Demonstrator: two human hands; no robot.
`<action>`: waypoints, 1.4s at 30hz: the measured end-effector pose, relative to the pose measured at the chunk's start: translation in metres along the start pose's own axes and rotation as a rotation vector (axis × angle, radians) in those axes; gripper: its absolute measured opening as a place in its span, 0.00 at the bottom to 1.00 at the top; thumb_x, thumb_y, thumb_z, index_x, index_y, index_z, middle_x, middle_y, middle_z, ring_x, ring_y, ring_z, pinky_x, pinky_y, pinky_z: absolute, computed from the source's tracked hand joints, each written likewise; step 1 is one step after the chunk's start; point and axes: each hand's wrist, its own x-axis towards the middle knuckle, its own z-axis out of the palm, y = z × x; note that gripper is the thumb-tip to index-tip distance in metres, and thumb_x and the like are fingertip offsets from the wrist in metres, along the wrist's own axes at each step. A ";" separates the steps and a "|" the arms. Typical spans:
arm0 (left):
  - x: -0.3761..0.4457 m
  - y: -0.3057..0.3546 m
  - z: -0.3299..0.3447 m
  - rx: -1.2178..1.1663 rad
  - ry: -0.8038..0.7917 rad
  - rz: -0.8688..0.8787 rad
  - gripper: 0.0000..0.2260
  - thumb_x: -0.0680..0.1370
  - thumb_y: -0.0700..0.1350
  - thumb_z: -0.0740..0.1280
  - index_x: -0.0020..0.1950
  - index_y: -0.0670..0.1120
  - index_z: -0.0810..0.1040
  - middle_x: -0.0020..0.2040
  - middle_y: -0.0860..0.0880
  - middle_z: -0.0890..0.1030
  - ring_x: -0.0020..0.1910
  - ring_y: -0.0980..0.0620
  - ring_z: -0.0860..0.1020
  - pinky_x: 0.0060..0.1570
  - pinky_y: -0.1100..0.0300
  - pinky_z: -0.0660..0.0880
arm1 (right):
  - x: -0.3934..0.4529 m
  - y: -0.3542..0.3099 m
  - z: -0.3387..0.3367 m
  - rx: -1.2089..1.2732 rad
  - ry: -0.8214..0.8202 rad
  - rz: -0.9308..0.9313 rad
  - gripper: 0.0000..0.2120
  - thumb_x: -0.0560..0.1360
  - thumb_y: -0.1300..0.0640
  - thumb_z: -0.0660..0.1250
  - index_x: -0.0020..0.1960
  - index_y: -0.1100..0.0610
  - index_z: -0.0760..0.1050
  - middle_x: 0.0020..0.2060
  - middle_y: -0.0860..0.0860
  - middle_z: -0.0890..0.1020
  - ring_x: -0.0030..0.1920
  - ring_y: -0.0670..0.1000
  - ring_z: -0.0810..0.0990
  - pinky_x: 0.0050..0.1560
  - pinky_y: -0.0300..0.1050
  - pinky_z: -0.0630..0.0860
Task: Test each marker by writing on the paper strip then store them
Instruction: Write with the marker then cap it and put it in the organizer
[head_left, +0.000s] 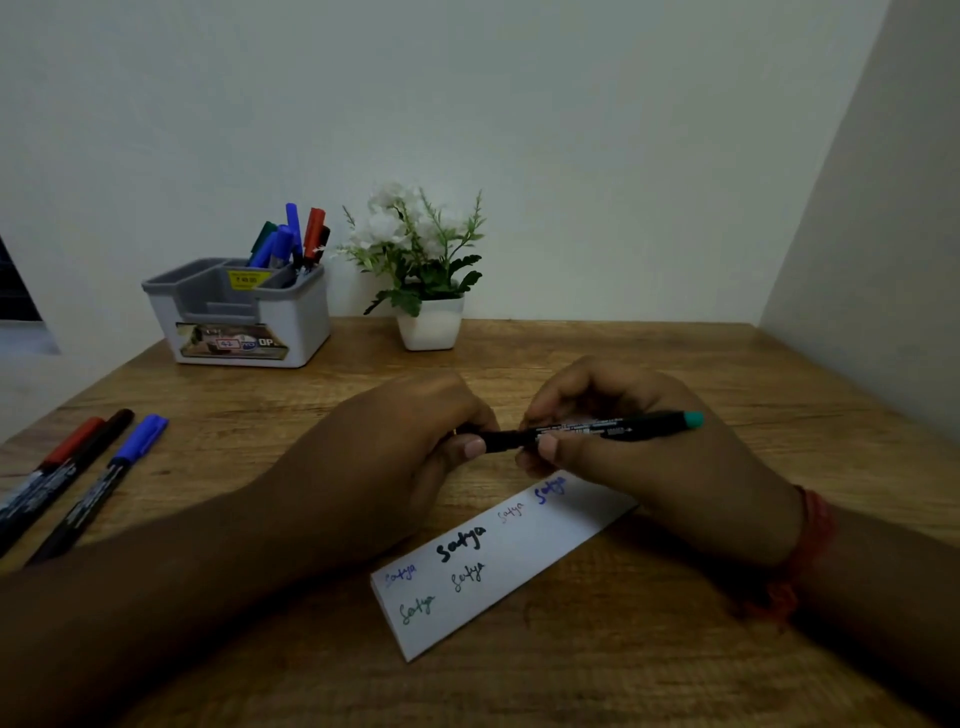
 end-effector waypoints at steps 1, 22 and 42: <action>0.000 0.001 0.000 0.007 0.004 0.006 0.09 0.77 0.52 0.59 0.52 0.56 0.77 0.44 0.61 0.74 0.45 0.62 0.72 0.40 0.66 0.67 | 0.000 0.000 0.001 0.000 0.017 -0.004 0.05 0.74 0.64 0.72 0.49 0.60 0.80 0.42 0.55 0.87 0.44 0.51 0.87 0.48 0.41 0.82; 0.004 -0.010 -0.015 0.214 0.157 0.004 0.23 0.80 0.61 0.55 0.70 0.51 0.66 0.65 0.51 0.73 0.64 0.52 0.67 0.63 0.49 0.65 | 0.020 -0.003 0.009 0.273 0.216 0.083 0.06 0.78 0.61 0.67 0.53 0.60 0.80 0.46 0.55 0.84 0.46 0.52 0.84 0.46 0.43 0.81; -0.077 -0.144 -0.089 0.617 -0.073 -0.578 0.35 0.66 0.75 0.29 0.67 0.61 0.20 0.76 0.52 0.29 0.75 0.45 0.29 0.70 0.34 0.36 | 0.163 -0.046 0.111 -0.543 0.013 -0.007 0.06 0.78 0.59 0.68 0.54 0.59 0.76 0.43 0.54 0.84 0.38 0.49 0.83 0.40 0.43 0.80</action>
